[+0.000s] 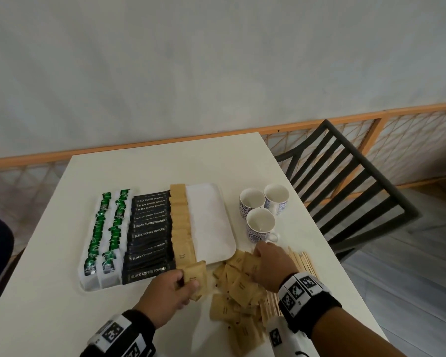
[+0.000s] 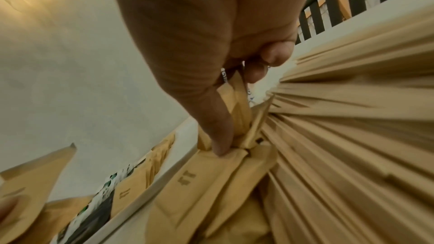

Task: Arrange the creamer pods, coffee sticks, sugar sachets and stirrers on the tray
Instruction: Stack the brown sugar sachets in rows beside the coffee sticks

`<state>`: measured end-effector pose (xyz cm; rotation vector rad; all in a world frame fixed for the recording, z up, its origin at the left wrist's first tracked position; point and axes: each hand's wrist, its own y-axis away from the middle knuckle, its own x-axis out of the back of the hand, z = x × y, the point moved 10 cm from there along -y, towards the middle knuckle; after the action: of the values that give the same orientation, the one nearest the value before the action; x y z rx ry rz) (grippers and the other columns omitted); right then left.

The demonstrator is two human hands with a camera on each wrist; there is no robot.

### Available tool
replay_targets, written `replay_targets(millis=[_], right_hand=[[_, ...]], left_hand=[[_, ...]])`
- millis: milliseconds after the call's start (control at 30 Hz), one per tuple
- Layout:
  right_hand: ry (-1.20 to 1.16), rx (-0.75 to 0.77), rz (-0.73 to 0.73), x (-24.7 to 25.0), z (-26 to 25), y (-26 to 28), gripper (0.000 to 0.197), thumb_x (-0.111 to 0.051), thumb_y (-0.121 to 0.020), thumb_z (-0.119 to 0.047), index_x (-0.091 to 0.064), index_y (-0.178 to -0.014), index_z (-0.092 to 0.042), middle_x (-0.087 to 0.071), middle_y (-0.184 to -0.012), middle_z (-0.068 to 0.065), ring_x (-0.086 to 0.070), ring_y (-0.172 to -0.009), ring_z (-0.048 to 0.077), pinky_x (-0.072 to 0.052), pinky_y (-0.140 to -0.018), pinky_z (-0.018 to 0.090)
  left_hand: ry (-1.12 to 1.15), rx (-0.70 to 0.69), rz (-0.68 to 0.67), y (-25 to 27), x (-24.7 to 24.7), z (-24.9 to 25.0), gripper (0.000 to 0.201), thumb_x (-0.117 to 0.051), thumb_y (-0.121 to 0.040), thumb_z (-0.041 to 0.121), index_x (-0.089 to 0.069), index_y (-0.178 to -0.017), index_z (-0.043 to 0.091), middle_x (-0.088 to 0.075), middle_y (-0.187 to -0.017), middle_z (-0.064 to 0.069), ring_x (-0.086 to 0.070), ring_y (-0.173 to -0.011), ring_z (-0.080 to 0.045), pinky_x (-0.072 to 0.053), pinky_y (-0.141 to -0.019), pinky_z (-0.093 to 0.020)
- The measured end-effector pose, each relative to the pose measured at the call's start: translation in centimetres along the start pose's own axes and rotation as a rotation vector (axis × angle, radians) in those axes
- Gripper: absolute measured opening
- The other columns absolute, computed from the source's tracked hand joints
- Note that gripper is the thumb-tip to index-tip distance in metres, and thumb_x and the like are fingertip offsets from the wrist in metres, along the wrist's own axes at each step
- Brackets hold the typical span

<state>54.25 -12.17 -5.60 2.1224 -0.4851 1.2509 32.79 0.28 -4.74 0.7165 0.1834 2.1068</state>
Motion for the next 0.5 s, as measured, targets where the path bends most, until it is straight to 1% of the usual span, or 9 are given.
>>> replay_targets(millis=[33, 67, 133, 167, 267, 300, 367, 433, 500], right_hand=[[-0.008, 0.016, -0.002, 0.1, -0.3, 0.0, 0.019, -0.066, -0.079, -0.031, -0.048, -0.086, -0.028, -0.056, -0.090, -0.005, -0.057, -0.089, 0.018, -0.045, -0.072, 0.025], [-0.024, 0.029, -0.006, 0.1, -0.5, 0.0, 0.015, -0.060, -0.082, -0.031, -0.045, -0.079, -0.029, -0.054, -0.081, -0.007, -0.056, -0.083, 0.016, -0.041, -0.066, 0.022], [-0.069, 0.073, -0.007, 0.5, -1.4, -0.1, 0.016, -0.058, -0.085, -0.030, -0.047, -0.074, -0.029, -0.052, -0.075, -0.009, -0.054, -0.076, 0.012, -0.034, -0.057, 0.016], [-0.106, 0.108, -0.007, 1.0, -2.1, 0.0, 0.015, -0.059, -0.085, -0.028, -0.049, -0.073, -0.028, -0.053, -0.074, -0.010, -0.052, -0.073, 0.010, -0.033, -0.055, 0.014], [-0.292, 0.197, -0.042, 2.1, -5.0, -0.2, 0.021, -0.065, -0.086, -0.025, -0.051, -0.071, -0.026, -0.053, -0.069, -0.011, -0.049, -0.065, 0.004, -0.036, -0.056, 0.012], [-0.382, 0.208, -0.051, 2.5, -5.9, -0.4, 0.024, -0.068, -0.085, -0.026, -0.051, -0.069, -0.026, -0.055, -0.068, -0.010, -0.050, -0.064, 0.003, -0.038, -0.059, 0.013], [-0.540, 0.204, -0.036, 3.4, -7.4, -1.2, 0.024, -0.072, -0.083, -0.027, -0.055, -0.066, -0.026, -0.061, -0.069, -0.008, -0.055, -0.066, 0.004, -0.044, -0.065, 0.018], [-0.581, 0.188, -0.012, 4.0, -8.5, -2.4, 0.023, -0.074, -0.081, -0.029, -0.058, -0.065, -0.025, -0.062, -0.070, -0.007, -0.056, -0.067, 0.005, -0.045, -0.066, 0.021], [-0.583, 0.163, -0.005, 4.0, -9.4, -4.1, 0.023, -0.074, -0.080, -0.031, -0.058, -0.064, -0.025, -0.062, -0.068, -0.008, -0.056, -0.066, 0.004, -0.044, -0.065, 0.018]], left_hand=[[0.029, 0.011, 0.001, 0.0, 0.3, 0.0, 0.018, -0.064, -0.089, 0.025, -0.068, -0.089, 0.008, -0.071, -0.076, -0.010, -0.064, -0.061, -0.013, -0.052, -0.059, -0.027], [0.055, 0.021, 0.003, 0.0, 0.7, 0.0, 0.017, -0.063, -0.090, 0.025, -0.069, -0.089, 0.009, -0.071, -0.076, -0.010, -0.064, -0.061, -0.014, -0.052, -0.059, -0.028], [0.096, 0.037, 0.009, -0.1, 1.3, 0.1, 0.019, -0.062, -0.091, 0.025, -0.070, -0.086, 0.009, -0.071, -0.072, -0.006, -0.064, -0.061, -0.014, -0.050, -0.058, -0.027], [0.116, 0.044, 0.011, 0.0, 1.7, 0.4, 0.020, -0.061, -0.092, 0.025, -0.070, -0.086, 0.008, -0.071, -0.071, -0.005, -0.063, -0.061, -0.014, -0.050, -0.058, -0.027], [0.194, 0.054, 0.026, -0.2, 2.8, 1.0, 0.023, -0.058, -0.094, 0.023, -0.071, -0.087, 0.006, -0.072, -0.075, -0.010, -0.063, -0.061, -0.016, -0.048, -0.057, -0.027], [0.221, 0.057, 0.030, -0.3, 3.2, 1.3, 0.024, -0.057, -0.095, 0.022, -0.070, -0.087, 0.004, -0.072, -0.076, -0.012, -0.062, -0.062, -0.017, -0.048, -0.057, -0.028], [0.268, 0.061, 0.048, -0.8, 3.9, 1.6, 0.026, -0.055, -0.096, 0.021, -0.071, -0.085, 0.003, -0.071, -0.076, -0.013, -0.062, -0.062, -0.019, -0.047, -0.058, -0.030], [0.307, 0.108, 0.086, -1.4, 4.8, 1.4, 0.025, -0.056, -0.095, 0.020, -0.072, -0.085, 0.003, -0.070, -0.078, -0.014, -0.065, -0.066, -0.021, -0.052, -0.058, -0.031], [0.321, 0.162, 0.118, -2.1, 5.8, 0.8, 0.025, -0.060, -0.092, 0.024, -0.074, -0.082, 0.005, -0.069, -0.084, -0.019, -0.067, -0.077, -0.027, -0.056, -0.063, -0.033]])
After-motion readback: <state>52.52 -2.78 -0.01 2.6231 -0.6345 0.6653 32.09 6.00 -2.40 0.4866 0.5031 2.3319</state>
